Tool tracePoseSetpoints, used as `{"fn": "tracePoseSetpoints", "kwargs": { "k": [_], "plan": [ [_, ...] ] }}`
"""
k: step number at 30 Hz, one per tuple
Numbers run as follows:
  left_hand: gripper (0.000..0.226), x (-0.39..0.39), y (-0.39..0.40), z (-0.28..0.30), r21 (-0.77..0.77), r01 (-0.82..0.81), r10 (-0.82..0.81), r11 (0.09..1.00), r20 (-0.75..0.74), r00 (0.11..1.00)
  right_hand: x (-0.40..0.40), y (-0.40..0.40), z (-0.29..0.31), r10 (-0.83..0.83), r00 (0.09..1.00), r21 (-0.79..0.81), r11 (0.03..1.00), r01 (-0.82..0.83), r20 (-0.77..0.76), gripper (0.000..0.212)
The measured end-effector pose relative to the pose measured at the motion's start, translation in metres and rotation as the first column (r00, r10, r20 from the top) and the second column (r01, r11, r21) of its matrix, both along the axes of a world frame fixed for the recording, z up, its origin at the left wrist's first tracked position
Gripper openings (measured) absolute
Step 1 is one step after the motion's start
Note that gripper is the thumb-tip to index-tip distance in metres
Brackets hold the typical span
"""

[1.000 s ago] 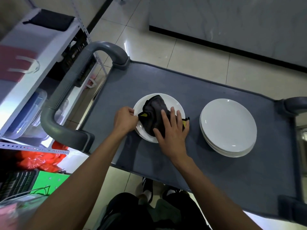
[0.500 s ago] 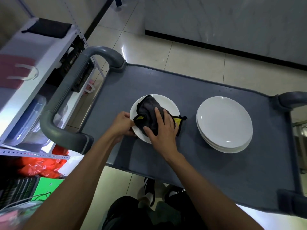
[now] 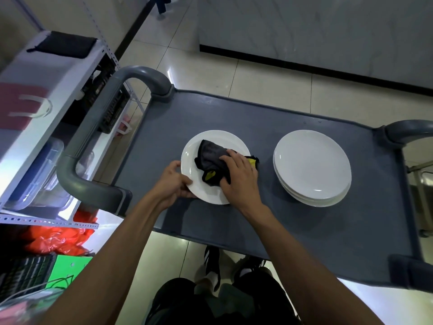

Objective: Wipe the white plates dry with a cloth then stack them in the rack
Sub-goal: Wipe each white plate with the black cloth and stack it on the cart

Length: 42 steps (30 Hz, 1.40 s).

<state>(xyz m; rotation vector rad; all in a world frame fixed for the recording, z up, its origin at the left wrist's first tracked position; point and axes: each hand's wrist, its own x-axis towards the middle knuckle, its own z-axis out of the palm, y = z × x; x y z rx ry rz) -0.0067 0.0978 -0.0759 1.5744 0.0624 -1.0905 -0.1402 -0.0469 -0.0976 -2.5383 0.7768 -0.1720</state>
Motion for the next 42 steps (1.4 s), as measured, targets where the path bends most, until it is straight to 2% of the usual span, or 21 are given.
{"fn": "tracePoseSetpoints", "kwargs": {
  "k": [5, 10, 14, 19, 28, 34, 42],
  "plan": [
    [0.04, -0.004, -0.004, 0.002, -0.011, 0.002, -0.002, 1.0, -0.012, 1.0, -0.013, -0.004, 0.003, 0.088, 0.995, -0.025, 0.996, -0.089, -0.043, 0.065],
    [0.046, -0.006, -0.003, 0.009, -0.065, 0.05, -0.051, 0.997, -0.015, 0.999, -0.013, 0.006, 0.005, 0.116, 0.993, -0.045, 0.992, -0.117, -0.032, 0.063],
    [0.045, -0.011, -0.007, 0.017, -0.072, 0.068, -0.063, 0.995, 0.062, 0.996, -0.006, 0.012, 0.014, 0.148, 0.989, -0.073, 0.986, -0.147, 0.012, 0.063],
    [0.045, -0.01, -0.015, 0.033, -0.126, 0.091, -0.081, 0.988, 0.08, 0.994, 0.007, 0.0, 0.037, 0.132, 0.988, -0.119, 0.985, -0.122, 0.078, 0.061],
    [0.048, -0.014, -0.057, 0.063, -0.249, 0.145, -0.11, 0.958, 0.148, 0.983, 0.013, -0.061, 0.099, -0.011, 0.988, -0.267, 0.962, 0.052, 0.152, 0.057],
    [0.048, -0.032, -0.099, 0.077, -0.319, 0.077, -0.043, 0.944, 0.111, 0.993, -0.019, -0.11, 0.122, -0.174, 0.965, -0.218, 0.952, 0.216, 0.197, 0.055],
    [0.047, -0.06, -0.162, 0.094, -0.382, 0.005, 0.037, 0.924, 0.1, 0.994, -0.073, -0.135, 0.118, -0.302, 0.937, -0.182, 0.926, 0.332, 0.174, 0.058]
  ]
}}
